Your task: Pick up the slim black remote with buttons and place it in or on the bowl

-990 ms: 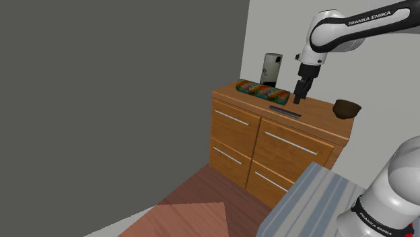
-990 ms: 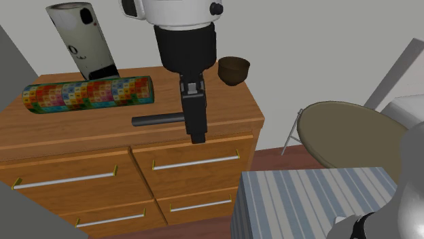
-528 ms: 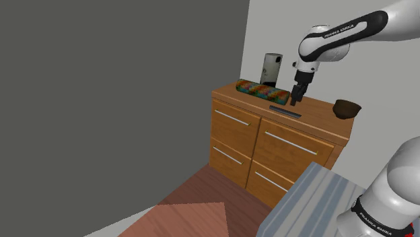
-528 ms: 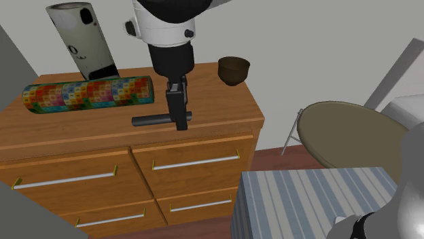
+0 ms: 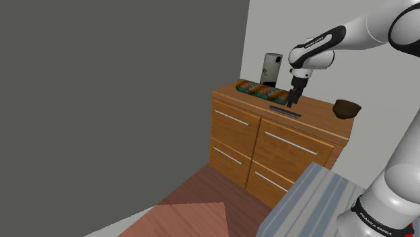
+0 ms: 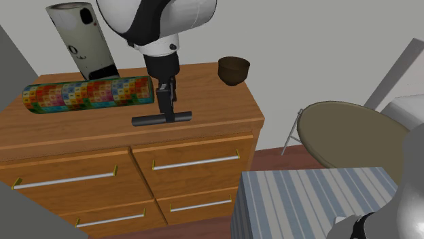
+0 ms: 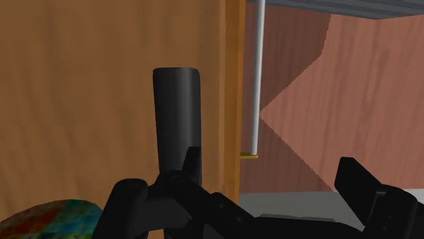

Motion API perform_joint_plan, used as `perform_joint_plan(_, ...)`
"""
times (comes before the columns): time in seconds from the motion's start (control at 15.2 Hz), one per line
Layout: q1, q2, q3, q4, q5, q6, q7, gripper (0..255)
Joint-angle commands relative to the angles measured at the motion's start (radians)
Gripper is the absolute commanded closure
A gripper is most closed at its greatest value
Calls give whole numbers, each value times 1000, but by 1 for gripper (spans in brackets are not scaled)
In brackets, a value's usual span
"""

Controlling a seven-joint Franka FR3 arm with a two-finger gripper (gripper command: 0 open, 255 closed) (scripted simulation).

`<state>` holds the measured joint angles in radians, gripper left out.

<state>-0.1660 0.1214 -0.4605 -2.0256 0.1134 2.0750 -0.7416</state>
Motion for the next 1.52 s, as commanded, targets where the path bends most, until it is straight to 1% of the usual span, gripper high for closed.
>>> perform_joint_plan(0.0, -25, 84, -7, 75, 46, -5, -48, 0)
perform_joint_plan(0.26, -91, 246, -1, 223, 129, -16, -125, 0)
perform_joint_plan(0.33, -93, 248, 0, 224, 129, -16, -125, 0)
perform_joint_plan(0.79, -98, 292, 15, 179, 159, 69, -144, 0)
perform_joint_plan(1.32, -98, 292, 16, 179, 159, 69, -144, 0)
perform_joint_plan(1.39, -98, 292, 16, 179, 159, 69, -144, 255)
perform_joint_plan(1.45, -98, 292, 16, 179, 159, 69, -144, 255)
